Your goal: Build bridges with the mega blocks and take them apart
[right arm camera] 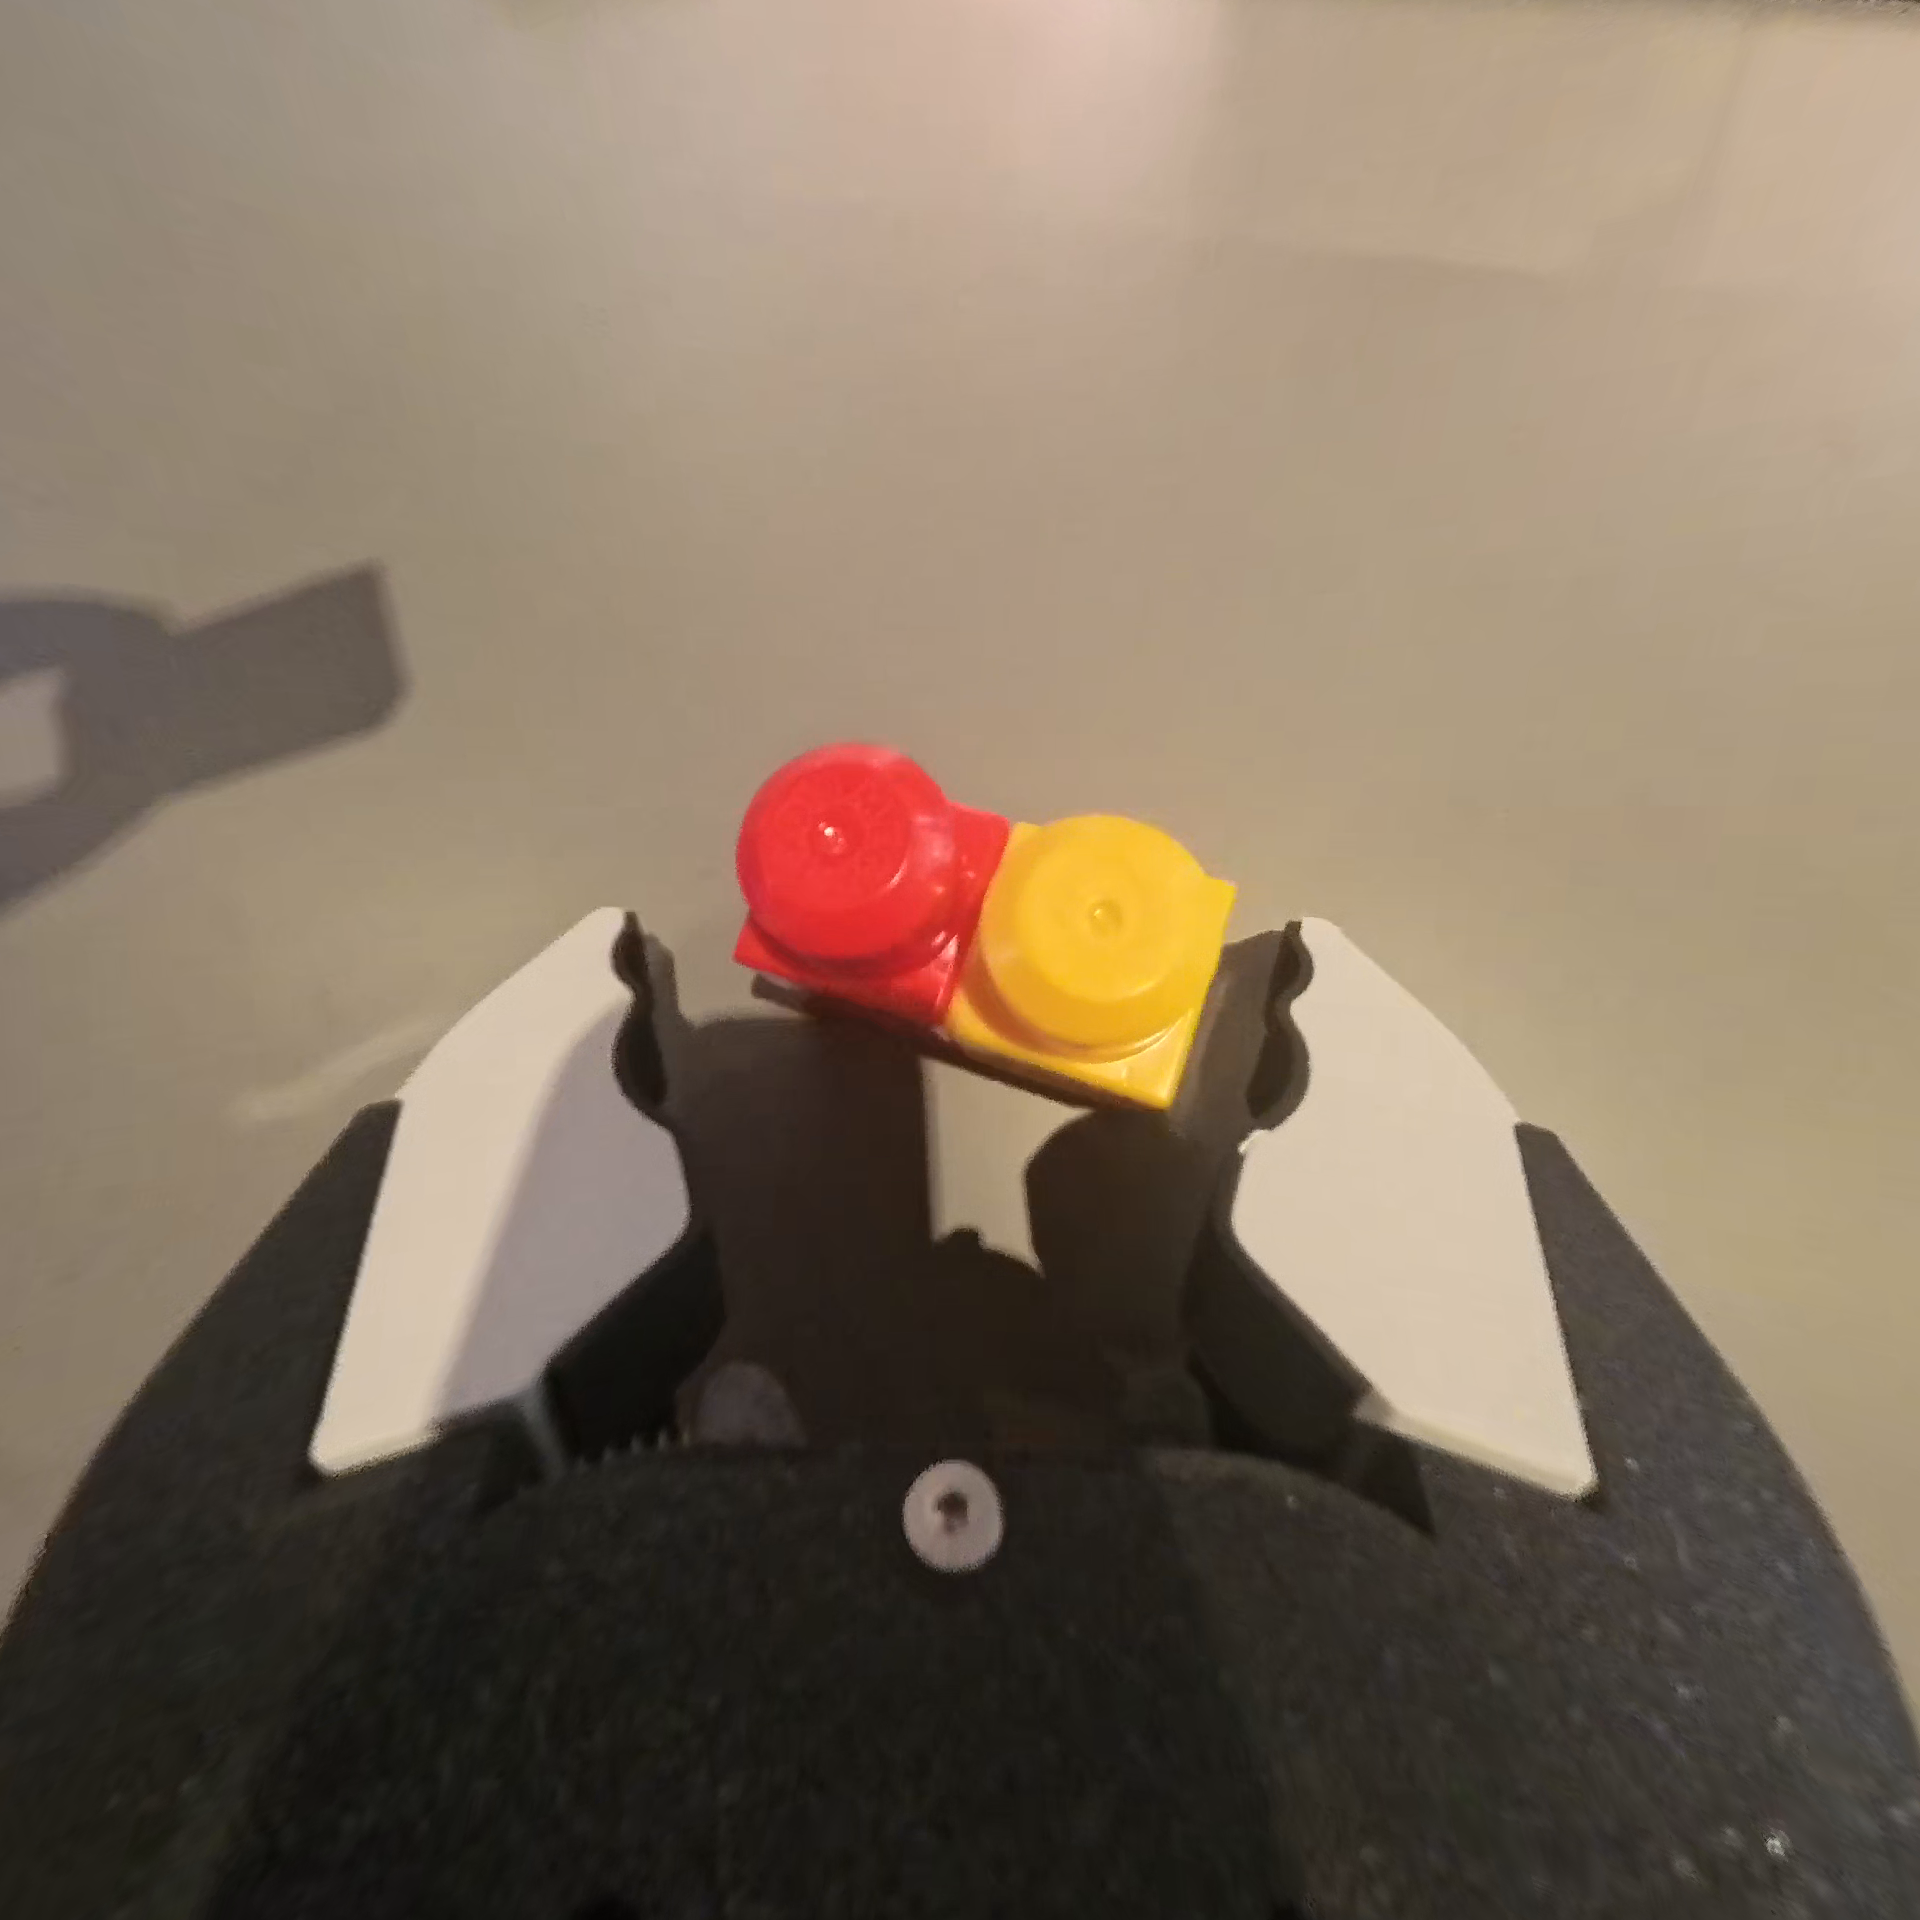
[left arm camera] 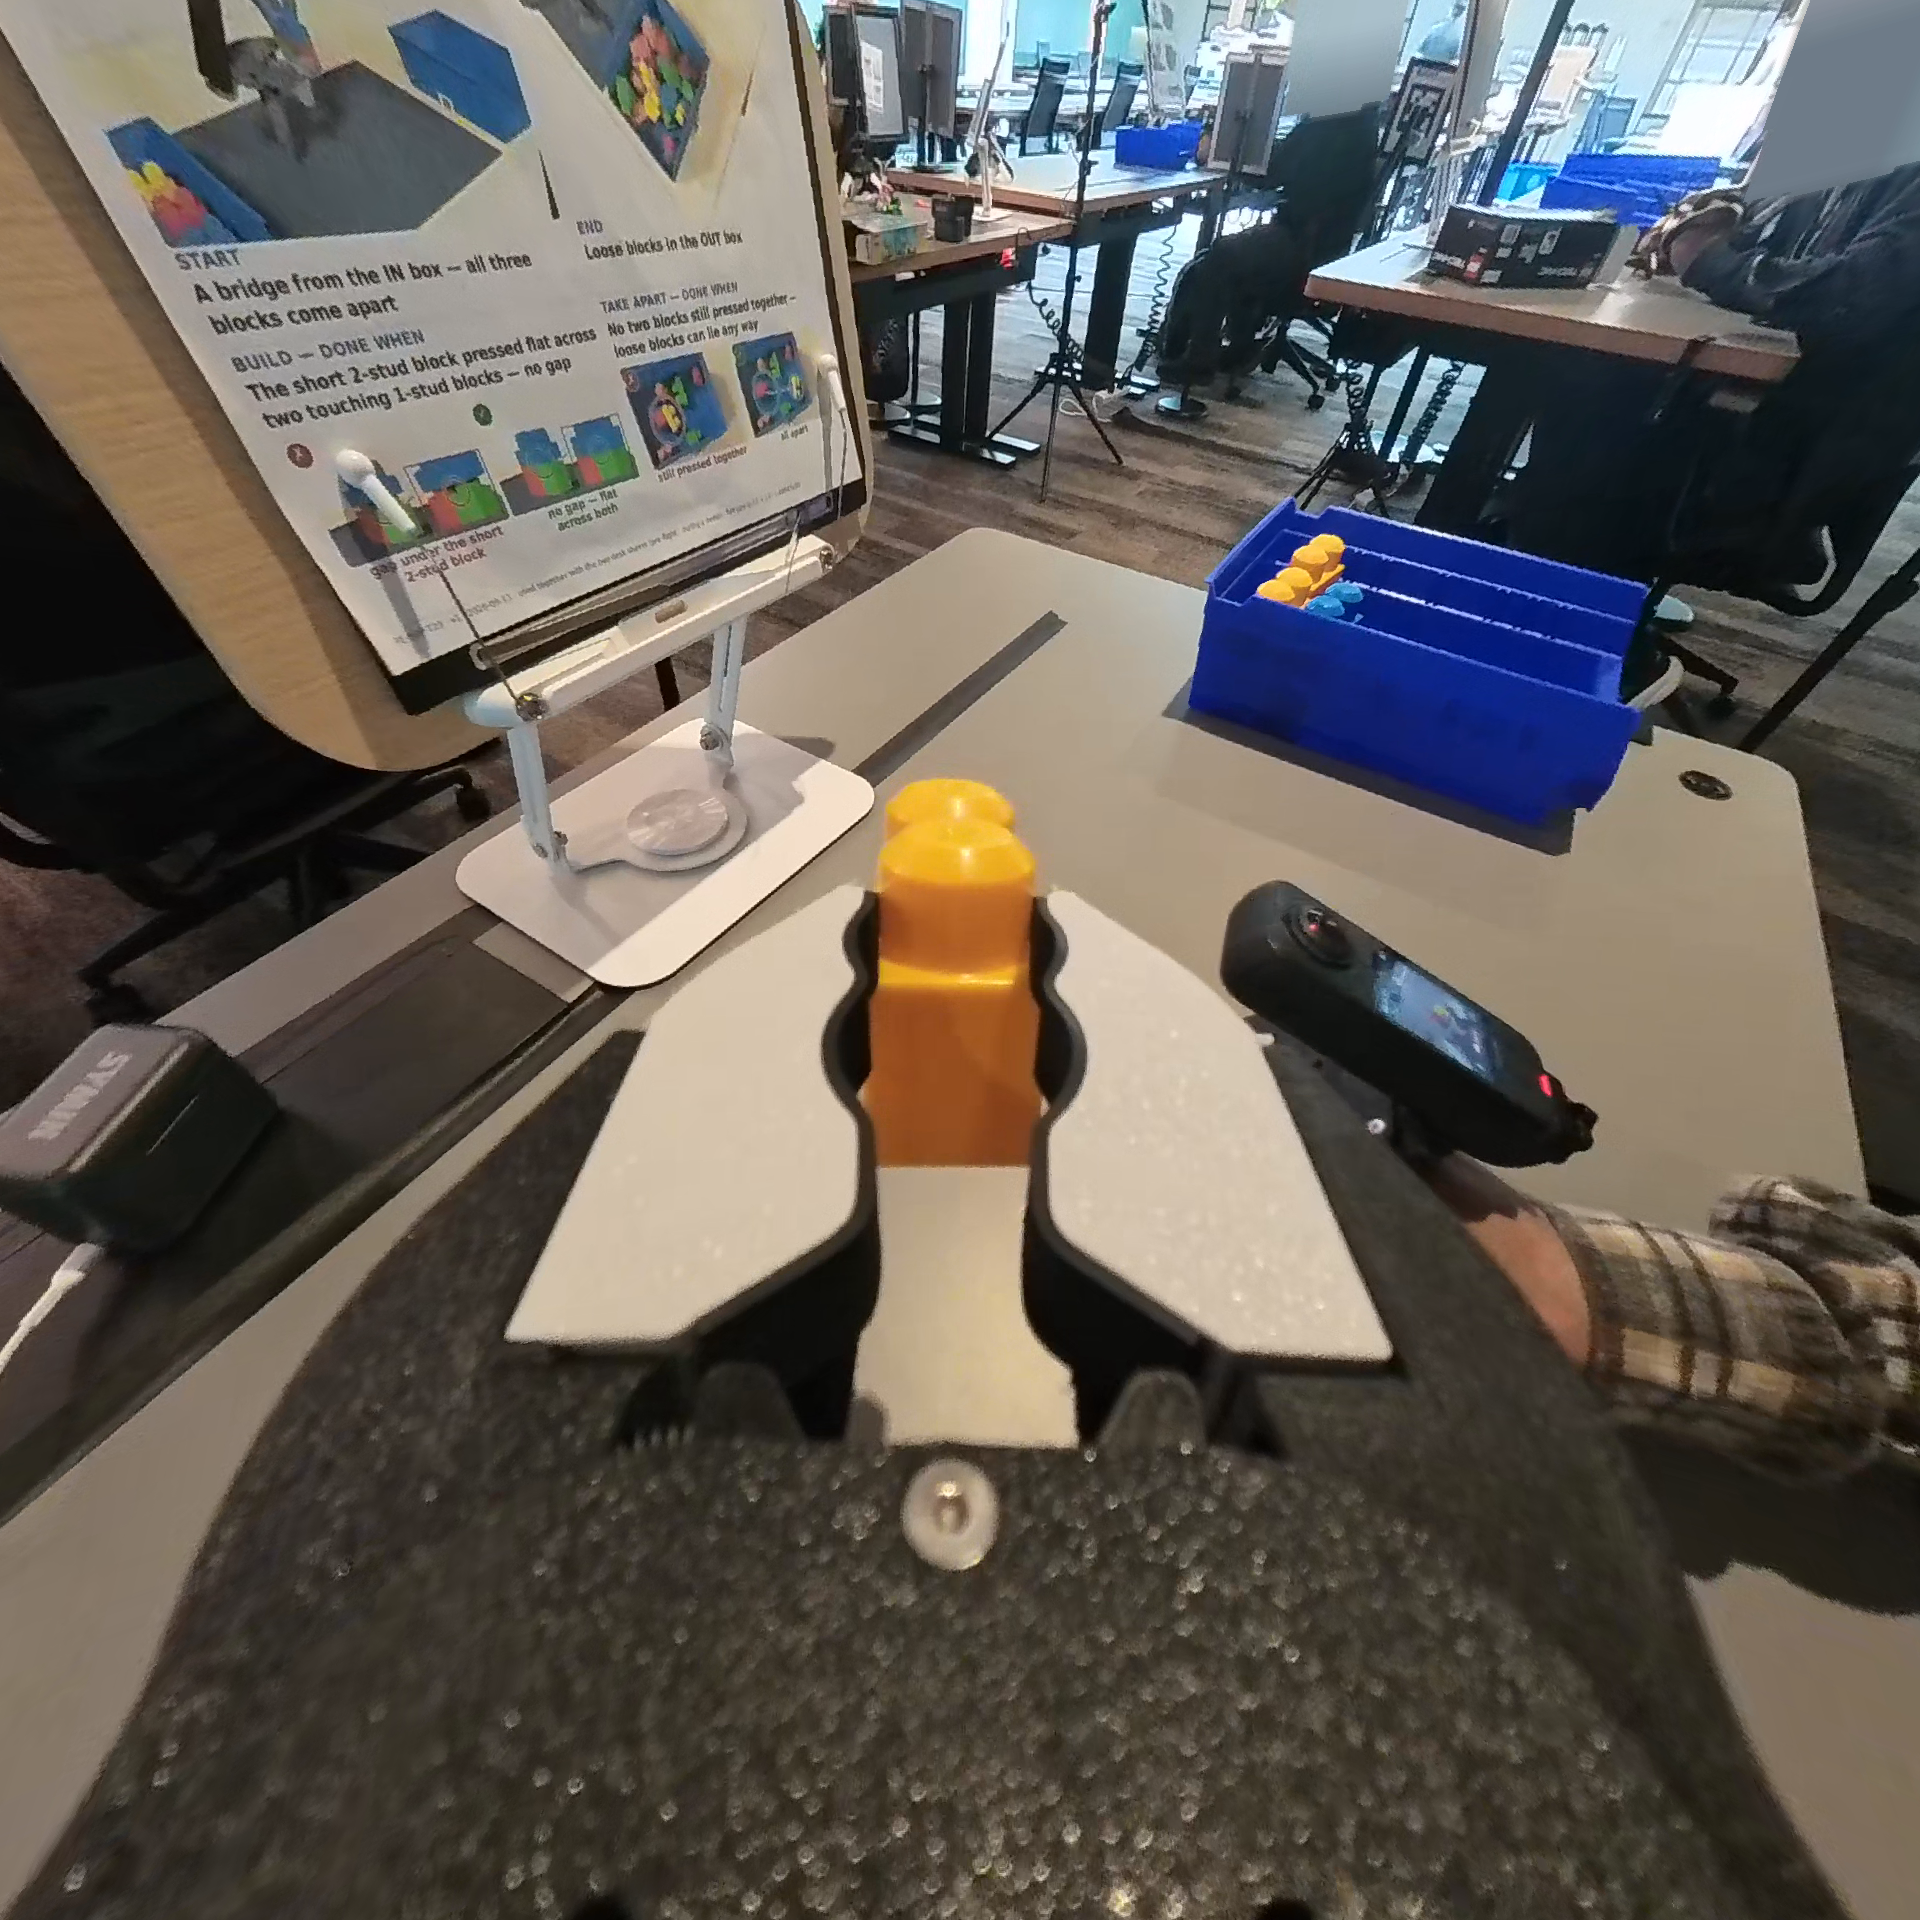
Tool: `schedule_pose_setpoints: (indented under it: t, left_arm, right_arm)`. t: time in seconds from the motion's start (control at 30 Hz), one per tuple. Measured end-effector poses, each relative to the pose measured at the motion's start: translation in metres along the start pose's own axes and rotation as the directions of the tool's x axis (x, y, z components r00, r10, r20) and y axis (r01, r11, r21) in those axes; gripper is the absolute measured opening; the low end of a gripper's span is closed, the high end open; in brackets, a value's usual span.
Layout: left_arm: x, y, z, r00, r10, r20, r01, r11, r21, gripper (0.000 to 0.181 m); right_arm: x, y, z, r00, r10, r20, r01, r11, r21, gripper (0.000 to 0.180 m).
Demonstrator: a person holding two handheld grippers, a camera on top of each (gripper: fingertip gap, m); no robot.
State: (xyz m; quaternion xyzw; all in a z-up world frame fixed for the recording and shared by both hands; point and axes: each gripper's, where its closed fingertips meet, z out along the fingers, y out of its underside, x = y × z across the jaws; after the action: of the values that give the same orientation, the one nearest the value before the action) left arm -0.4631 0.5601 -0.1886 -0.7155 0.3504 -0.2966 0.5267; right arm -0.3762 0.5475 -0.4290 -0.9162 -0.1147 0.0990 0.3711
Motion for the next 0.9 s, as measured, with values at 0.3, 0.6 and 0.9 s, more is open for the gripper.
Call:
schedule_pose_setpoints:
  t: [0.3, 0.6, 0.9]
  left_arm:
    - [-0.001, 0.003, 0.002, 1.0, 0.002, 0.0, -0.002, 1.0, -0.014, 0.028]
    - [0.0, 0.005, 0.003, 1.0, 0.012, 0.002, -0.011, 1.0, -0.027, 0.028]
    - [-0.001, 0.006, 0.006, 1.0, 0.019, 0.013, -0.018, 0.999, -0.041, 0.028]
  right_arm:
    - [0.018, -0.005, 0.003, 0.999, -0.027, 0.029, 0.027, 1.0, -0.008, 0.081]
    - [0.036, -0.006, 0.001, 0.962, -0.201, 0.186, 0.207, 0.978, -0.011, 0.08]
    - [0.051, 0.006, -0.02, 0.637, -0.604, 0.479, 0.633, 0.764, 0.122, 0.08]
